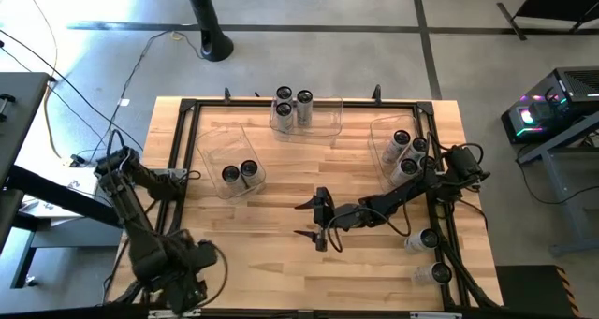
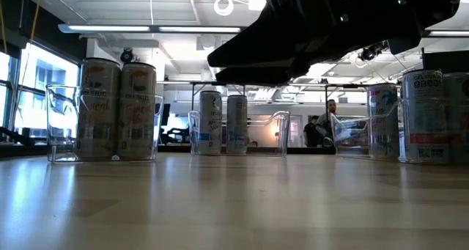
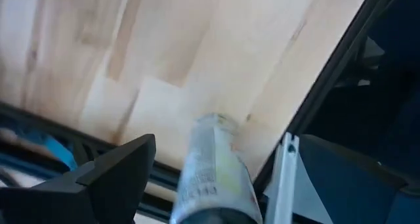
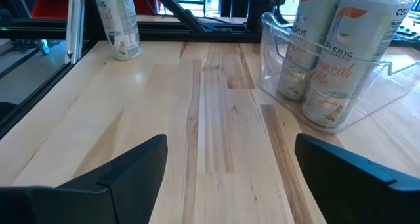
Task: Sort soda cans
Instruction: Put the white/yellow soda can into the left transparent bin
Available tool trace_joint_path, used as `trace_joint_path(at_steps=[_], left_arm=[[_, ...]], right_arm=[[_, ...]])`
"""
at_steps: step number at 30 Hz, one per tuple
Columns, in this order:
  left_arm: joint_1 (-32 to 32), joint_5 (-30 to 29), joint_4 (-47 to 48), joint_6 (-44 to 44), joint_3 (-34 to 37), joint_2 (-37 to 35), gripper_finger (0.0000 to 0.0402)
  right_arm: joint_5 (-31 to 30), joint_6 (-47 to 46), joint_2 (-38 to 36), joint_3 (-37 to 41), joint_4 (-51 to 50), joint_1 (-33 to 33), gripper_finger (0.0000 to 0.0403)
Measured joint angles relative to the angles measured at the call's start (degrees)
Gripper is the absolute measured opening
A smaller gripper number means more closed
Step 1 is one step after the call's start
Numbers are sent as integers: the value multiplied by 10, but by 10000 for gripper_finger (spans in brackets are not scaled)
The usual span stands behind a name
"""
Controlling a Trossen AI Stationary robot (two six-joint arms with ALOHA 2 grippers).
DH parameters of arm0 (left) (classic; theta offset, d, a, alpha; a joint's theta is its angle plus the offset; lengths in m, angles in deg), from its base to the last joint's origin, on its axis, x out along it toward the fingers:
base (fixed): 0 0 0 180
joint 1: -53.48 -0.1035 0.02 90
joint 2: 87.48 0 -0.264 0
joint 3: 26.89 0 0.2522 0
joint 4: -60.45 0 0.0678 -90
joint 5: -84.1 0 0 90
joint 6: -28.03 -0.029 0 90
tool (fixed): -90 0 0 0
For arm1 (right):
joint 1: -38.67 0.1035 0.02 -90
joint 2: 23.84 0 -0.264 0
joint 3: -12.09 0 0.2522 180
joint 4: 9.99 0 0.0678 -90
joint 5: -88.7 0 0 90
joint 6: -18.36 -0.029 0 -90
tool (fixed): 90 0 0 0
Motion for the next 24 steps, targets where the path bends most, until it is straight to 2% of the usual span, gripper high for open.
trace_joint_path(at_steps=[3, 7, 14, 24], left_arm=[[-13, 13, 19, -46, 0, 0, 372], [-5, 24, 43, -51, 0, 0, 372], [35, -21, 36, 20, 0, 0, 372], [84, -37, 36, 116, 0, 0, 372]], right_arm=[[0, -1, 0, 0, -1, 0, 330], [0, -1, 0, 0, -2, 0, 330], [0, -1, 0, 0, -2, 0, 330], [0, -1, 0, 0, -2, 0, 330]])
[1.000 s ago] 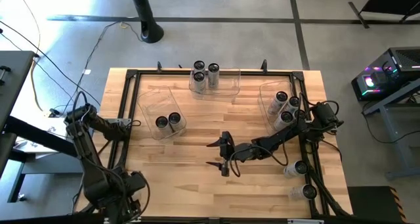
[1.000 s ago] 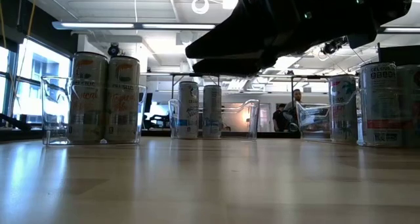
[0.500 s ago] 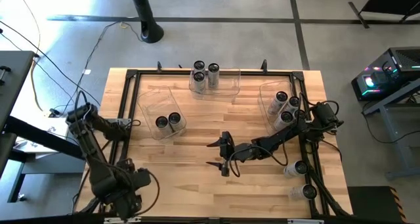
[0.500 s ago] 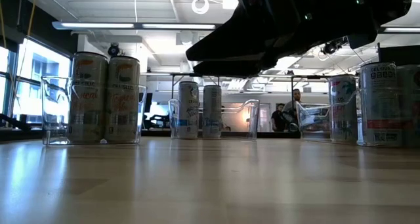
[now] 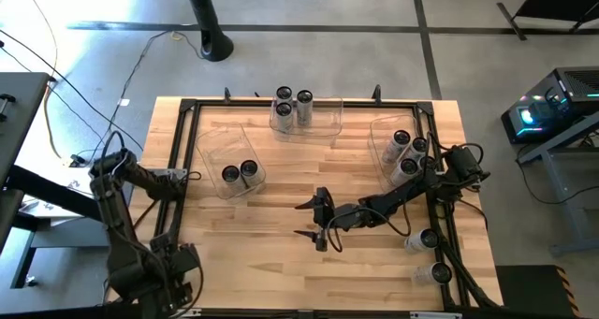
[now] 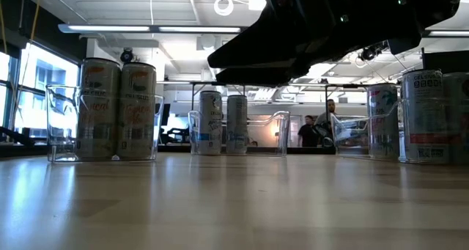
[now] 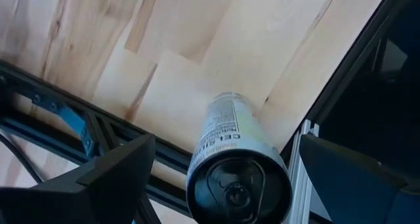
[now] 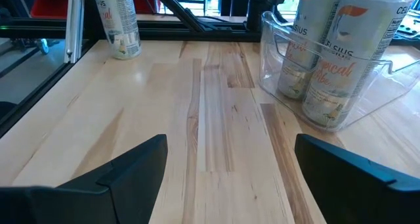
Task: Sort soda cans
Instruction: Put the white/yellow soda can into the left transparent bin
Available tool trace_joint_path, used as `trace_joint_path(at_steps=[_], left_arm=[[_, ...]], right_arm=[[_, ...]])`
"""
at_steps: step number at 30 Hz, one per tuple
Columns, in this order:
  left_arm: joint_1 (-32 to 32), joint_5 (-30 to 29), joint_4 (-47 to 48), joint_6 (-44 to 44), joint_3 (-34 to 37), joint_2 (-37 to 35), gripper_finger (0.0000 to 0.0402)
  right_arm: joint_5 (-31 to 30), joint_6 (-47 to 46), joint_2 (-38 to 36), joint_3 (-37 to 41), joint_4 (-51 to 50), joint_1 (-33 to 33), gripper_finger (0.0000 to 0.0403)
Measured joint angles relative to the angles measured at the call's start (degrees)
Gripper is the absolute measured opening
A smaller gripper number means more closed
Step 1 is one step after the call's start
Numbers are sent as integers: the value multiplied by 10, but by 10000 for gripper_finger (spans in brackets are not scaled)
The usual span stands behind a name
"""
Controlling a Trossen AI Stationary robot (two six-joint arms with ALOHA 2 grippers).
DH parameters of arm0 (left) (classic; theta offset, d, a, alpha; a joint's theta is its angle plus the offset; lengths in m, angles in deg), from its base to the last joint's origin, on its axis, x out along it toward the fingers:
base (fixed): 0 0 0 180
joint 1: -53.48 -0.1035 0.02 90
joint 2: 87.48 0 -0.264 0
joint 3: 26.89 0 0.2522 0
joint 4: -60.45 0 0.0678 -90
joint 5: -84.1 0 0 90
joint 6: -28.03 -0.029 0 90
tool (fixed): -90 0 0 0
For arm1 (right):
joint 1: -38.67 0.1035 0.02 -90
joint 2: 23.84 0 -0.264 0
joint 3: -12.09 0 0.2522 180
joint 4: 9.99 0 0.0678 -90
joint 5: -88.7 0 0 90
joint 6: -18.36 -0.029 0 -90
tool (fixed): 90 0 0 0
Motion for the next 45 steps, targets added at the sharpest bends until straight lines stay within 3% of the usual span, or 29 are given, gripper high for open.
trace_joint_path(at_steps=[24, 32, 37, 45], left_arm=[[44, 6, -11, 110, 1, 25, 372], [37, 24, -93, 80, 75, 24, 369], [28, 25, -104, 54, 85, 24, 336], [0, 43, -116, 21, 85, 13, 243]], right_arm=[[0, 5, 0, 0, 0, 0, 330], [0, 6, 0, 0, 0, 0, 330], [0, 6, 0, 0, -1, 0, 330], [0, 6, 0, 0, -1, 0, 330]])
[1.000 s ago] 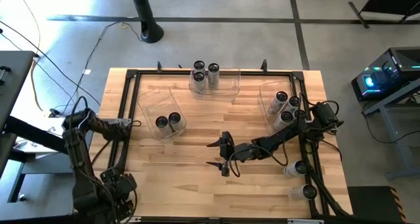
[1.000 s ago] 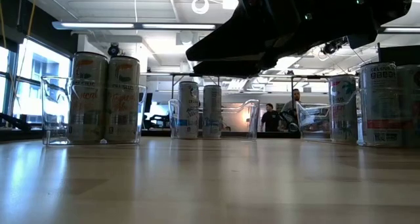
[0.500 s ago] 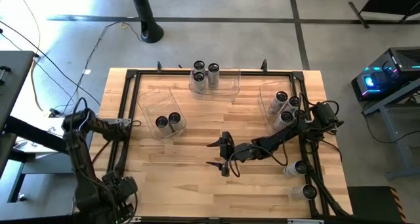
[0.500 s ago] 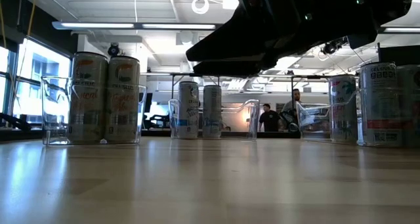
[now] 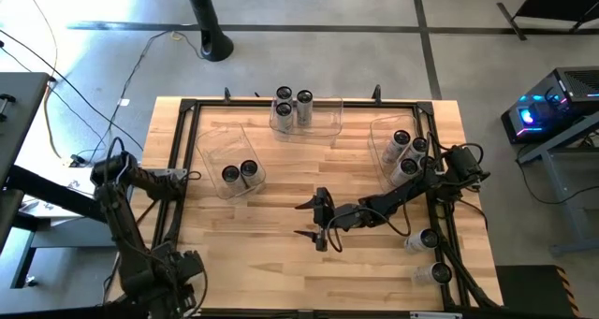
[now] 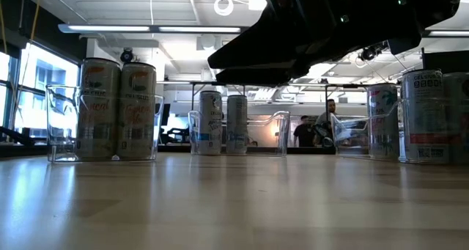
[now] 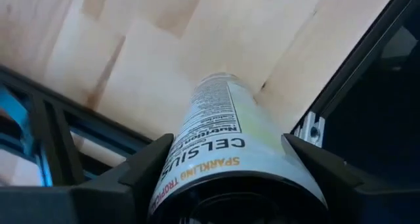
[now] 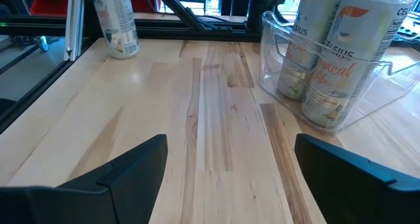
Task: Sort soda cans
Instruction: Put the white/yellow soda can into the left transparent bin
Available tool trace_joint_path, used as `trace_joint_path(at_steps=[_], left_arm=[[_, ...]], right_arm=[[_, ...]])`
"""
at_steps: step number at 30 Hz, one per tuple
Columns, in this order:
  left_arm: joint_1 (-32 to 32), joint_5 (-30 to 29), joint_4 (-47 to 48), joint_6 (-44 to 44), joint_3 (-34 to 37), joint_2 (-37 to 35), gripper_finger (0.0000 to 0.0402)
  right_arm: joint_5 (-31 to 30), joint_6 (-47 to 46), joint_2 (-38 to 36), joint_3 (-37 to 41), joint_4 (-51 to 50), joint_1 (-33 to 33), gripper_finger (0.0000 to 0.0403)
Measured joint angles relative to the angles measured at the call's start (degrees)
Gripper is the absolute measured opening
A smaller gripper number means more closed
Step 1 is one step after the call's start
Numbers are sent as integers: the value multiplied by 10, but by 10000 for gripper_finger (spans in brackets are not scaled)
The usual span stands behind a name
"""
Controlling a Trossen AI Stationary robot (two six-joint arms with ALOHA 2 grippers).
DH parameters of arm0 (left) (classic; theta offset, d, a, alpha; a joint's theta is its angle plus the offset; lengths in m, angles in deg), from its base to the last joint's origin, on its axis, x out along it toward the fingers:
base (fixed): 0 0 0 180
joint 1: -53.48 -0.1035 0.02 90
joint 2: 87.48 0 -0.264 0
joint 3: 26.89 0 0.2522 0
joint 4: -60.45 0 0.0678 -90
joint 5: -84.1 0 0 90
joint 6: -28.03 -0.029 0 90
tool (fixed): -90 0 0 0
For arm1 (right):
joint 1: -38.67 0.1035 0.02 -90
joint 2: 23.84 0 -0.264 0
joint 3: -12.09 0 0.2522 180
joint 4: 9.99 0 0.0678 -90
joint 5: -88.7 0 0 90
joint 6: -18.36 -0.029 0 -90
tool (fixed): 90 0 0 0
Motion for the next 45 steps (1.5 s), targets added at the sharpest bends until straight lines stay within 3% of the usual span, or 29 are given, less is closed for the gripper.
trace_joint_path(at_steps=[7, 11, 15, 20, 26, 32, 35, 38, 45], left_arm=[[-122, -15, 89, -178, -47, -30, 238], [-208, -77, 141, -297, -114, -45, 238], [-309, -103, 207, -381, -189, -58, 238], [-439, -146, 195, -481, -263, -71, 238], [-575, -143, 197, -603, -327, -75, 238], [-712, -153, 198, -692, -314, -103, 238], [-778, -130, 197, -725, -287, -115, 238], [-840, -84, 197, -754, -242, -123, 238], [-915, -62, 197, -783, -101, -152, 238]], right_arm=[[0, 0, 0, 0, 1, 0, 330], [0, 0, 0, 0, 1, 0, 330], [0, 0, 0, 0, 0, 0, 330], [0, -1, 0, 0, 2, 0, 330], [0, -11, 0, 0, 2, 0, 330], [0, -14, 0, 0, 2, 0, 330], [0, -17, 0, 0, 2, 0, 330], [0, -21, 0, 0, 2, 0, 330], [0, -28, 0, 0, 2, 0, 330]])
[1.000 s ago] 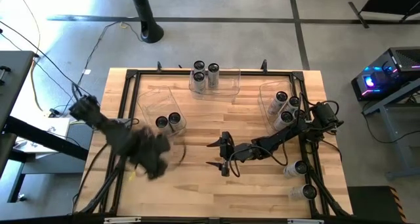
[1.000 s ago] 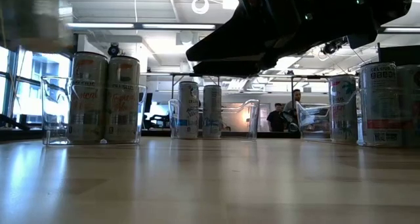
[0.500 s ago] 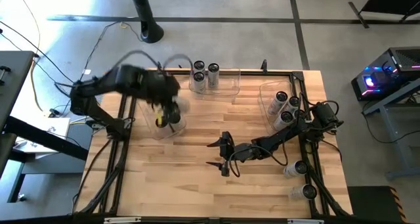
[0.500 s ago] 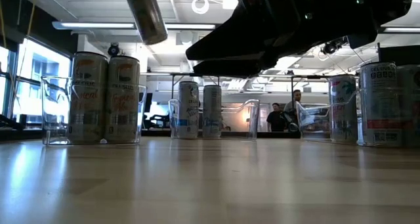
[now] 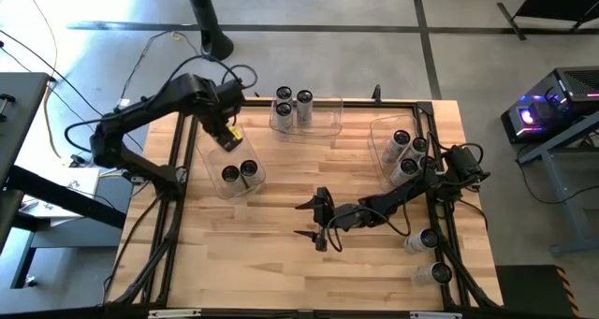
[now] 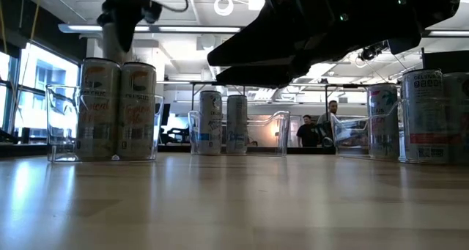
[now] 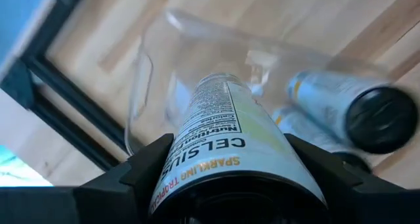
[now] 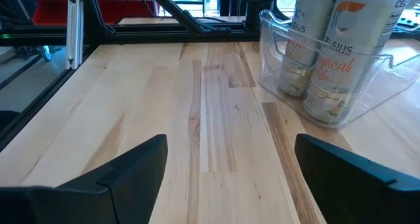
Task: Sort soda cans
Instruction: Put the white/yellow soda can into the left transparent bin
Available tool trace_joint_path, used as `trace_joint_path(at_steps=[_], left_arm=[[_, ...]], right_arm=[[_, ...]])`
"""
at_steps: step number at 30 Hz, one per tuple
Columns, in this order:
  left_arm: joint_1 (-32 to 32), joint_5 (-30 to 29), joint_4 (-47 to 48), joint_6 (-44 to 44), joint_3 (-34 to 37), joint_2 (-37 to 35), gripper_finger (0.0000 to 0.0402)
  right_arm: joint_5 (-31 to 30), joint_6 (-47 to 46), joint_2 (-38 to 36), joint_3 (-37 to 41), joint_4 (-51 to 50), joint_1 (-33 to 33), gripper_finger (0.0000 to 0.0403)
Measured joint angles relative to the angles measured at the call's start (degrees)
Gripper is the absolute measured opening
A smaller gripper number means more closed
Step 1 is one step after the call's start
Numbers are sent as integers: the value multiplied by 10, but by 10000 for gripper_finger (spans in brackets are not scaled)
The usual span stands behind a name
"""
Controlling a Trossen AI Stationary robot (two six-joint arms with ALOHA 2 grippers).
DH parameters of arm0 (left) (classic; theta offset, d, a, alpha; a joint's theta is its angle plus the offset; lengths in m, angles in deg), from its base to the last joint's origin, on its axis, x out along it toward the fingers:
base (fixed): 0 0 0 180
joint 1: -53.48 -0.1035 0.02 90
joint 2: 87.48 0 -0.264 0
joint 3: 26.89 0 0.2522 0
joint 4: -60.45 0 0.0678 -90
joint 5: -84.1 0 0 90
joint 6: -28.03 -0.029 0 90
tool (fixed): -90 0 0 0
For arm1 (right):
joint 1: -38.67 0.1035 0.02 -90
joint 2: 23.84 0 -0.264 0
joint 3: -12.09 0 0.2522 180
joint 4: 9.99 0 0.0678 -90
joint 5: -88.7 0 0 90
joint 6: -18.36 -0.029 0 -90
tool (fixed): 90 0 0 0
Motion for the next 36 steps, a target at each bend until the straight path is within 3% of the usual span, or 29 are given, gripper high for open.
trace_joint_path(at_steps=[10, 17, 36], left_arm=[[-4, 22, -104, -31, 122, -8, 246], [-3, 62, -194, -46, 166, -6, 249], [4, 61, -293, -40, 255, -6, 267]], right_arm=[[0, 0, 0, 0, 0, 0, 330], [0, -4, 0, 0, 0, 0, 330], [0, -4, 0, 0, 0, 0, 330]])
